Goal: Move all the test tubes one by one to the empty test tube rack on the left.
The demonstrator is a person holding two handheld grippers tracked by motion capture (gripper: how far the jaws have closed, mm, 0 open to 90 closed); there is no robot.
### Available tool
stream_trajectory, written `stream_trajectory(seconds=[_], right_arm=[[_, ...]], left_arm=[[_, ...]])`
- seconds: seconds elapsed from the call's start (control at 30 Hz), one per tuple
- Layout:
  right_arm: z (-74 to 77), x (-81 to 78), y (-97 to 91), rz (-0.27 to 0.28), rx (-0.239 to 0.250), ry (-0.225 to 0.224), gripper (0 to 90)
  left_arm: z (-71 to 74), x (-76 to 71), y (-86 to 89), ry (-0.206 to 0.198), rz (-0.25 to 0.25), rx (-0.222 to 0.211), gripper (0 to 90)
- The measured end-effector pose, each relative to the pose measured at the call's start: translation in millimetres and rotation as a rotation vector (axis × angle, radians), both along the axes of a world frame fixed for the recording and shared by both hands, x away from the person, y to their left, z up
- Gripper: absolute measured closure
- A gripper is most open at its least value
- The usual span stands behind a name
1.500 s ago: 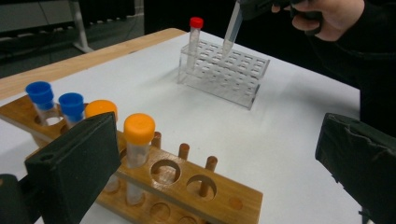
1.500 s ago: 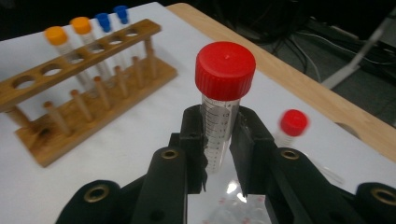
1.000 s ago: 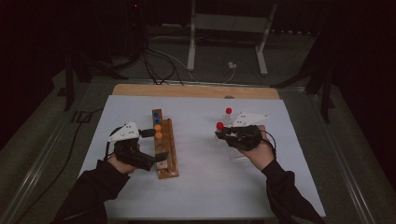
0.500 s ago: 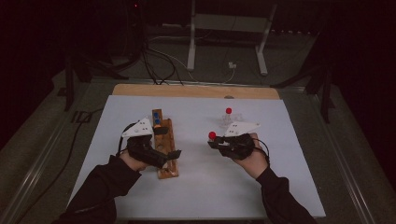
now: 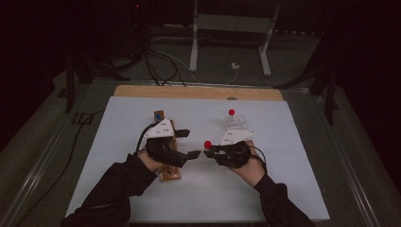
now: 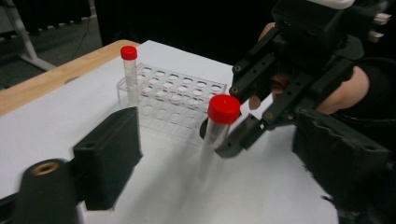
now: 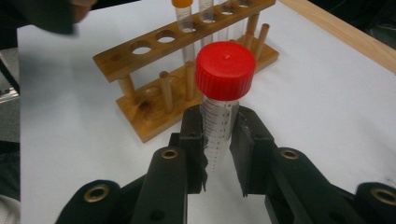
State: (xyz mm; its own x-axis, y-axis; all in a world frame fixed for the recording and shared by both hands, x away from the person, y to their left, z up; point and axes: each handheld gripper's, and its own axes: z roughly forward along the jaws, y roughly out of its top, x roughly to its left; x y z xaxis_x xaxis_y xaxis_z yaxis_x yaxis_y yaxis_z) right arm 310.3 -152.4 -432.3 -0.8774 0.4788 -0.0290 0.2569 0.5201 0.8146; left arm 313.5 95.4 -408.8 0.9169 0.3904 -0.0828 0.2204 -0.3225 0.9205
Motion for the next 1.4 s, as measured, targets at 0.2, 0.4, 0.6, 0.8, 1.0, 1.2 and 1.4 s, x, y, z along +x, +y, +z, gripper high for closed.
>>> stream_trajectory(seconds=[0.2,0.4,0.6,0.8,1.0,1.2,1.4], right_arm=[[0.7,-1.5,5.0,0.013,-0.003,0.002,75.7],[0.6,-1.6,6.2,0.018,-0.002,0.003,75.6],[1.0,-2.5,6.8,0.020,0.002,0.007,75.6],[0.9,-2.8,7.9,0.027,-0.001,0.010,75.6],[2.3,-4.0,7.2,0.027,0.009,0.005,75.4],[7.1,-5.0,4.1,0.009,0.025,-0.016,57.1],[13.7,-6.3,-3.3,-0.029,0.061,-0.034,36.9]], left_arm=[[-3.2,0.6,-11.1,-0.027,-0.003,0.011,35.9],[-6.4,1.2,-18.3,-0.049,-0.005,0.033,51.6],[-9.8,2.1,-22.6,-0.054,-0.019,0.033,62.9],[-10.3,2.2,-25.3,-0.049,-0.041,0.047,70.2],[-7.4,1.1,-23.8,-0.062,-0.041,0.042,71.7],[1.4,2.1,-16.1,-0.073,-0.024,0.025,71.8],[13.6,4.0,-0.5,-0.092,0.012,0.019,71.7]])
